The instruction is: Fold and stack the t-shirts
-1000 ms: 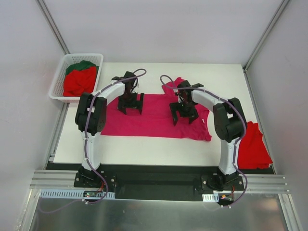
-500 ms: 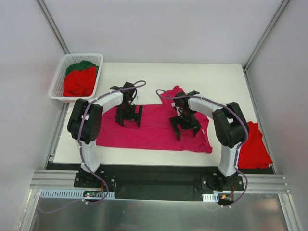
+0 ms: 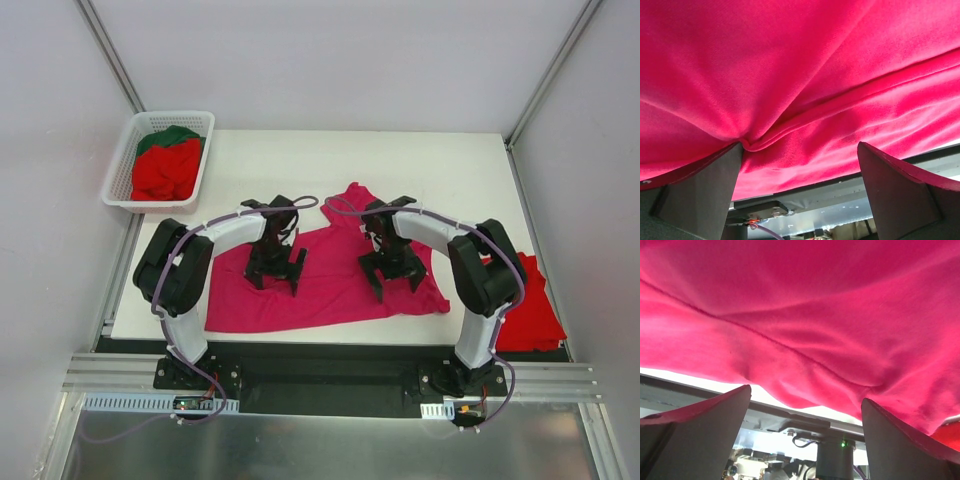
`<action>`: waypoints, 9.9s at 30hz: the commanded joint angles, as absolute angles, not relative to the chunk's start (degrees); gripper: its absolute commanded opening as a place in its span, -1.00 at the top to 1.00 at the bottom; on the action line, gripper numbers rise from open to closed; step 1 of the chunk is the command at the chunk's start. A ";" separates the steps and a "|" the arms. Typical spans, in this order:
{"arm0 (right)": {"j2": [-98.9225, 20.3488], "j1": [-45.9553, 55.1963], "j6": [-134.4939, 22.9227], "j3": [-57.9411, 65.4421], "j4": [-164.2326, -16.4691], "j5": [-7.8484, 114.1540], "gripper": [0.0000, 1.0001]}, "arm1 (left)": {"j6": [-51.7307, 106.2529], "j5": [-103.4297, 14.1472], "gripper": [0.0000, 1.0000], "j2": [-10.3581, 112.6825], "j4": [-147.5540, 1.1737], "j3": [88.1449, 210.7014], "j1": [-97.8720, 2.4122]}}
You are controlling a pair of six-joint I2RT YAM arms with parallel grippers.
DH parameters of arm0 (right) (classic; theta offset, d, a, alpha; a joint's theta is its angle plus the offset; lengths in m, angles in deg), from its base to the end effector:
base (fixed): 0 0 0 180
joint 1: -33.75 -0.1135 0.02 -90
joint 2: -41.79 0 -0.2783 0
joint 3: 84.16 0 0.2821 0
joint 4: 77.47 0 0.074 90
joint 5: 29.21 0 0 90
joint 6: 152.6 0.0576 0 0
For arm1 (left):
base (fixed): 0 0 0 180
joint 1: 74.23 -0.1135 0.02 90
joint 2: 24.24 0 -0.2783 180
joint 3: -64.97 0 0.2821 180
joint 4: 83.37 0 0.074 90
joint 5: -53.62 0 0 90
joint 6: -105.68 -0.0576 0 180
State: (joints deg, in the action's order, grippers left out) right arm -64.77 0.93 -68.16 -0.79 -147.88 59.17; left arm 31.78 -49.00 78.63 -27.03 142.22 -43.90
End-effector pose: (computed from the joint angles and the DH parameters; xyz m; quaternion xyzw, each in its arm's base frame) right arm 0.2936 0.1913 0.1379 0.3281 -0.9440 -0.0063 0.0339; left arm 0.2997 -0.1899 0.1339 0.1305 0.9829 -0.1282 0.0208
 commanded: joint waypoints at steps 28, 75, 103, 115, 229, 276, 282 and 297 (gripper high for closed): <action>-57.08 0.17 -70.60 7.22 -153.83 62.90 -0.91 | 27.99 -33.22 -0.99 84.92 -23.10 151.07 -53.48; -68.33 0.35 -72.62 13.89 -139.15 61.50 -0.91 | 32.38 -35.21 -0.99 68.07 -19.59 168.23 -60.43; -67.37 0.61 -72.44 2.39 -146.88 65.09 -0.91 | 33.79 -42.00 -0.99 52.04 -17.74 164.53 -60.52; -65.18 1.93 -72.71 3.44 -149.34 73.70 -0.91 | 33.17 -43.23 -0.99 53.54 -17.74 164.70 -60.43; -46.10 -0.62 -72.27 3.09 -147.15 67.91 -0.91 | 33.35 -55.81 -0.99 74.81 -38.92 136.84 -65.70; -64.80 5.53 -70.87 28.38 -146.36 61.52 -0.91 | 34.31 -47.61 -0.99 61.18 -18.00 159.07 -67.29; -74.46 8.08 -69.72 32.53 -138.91 55.17 -0.91 | 35.02 -55.01 -0.98 60.58 -21.25 158.82 -67.20; -88.28 10.28 -72.44 48.35 -135.99 57.45 -0.26 | 34.23 -57.21 -0.99 53.89 -22.22 149.77 -67.20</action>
State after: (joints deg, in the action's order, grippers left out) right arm -88.77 9.48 -71.03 44.47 -138.11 56.87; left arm 34.38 -55.71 56.05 -22.42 151.47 -66.83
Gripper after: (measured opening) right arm 0.636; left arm 0.993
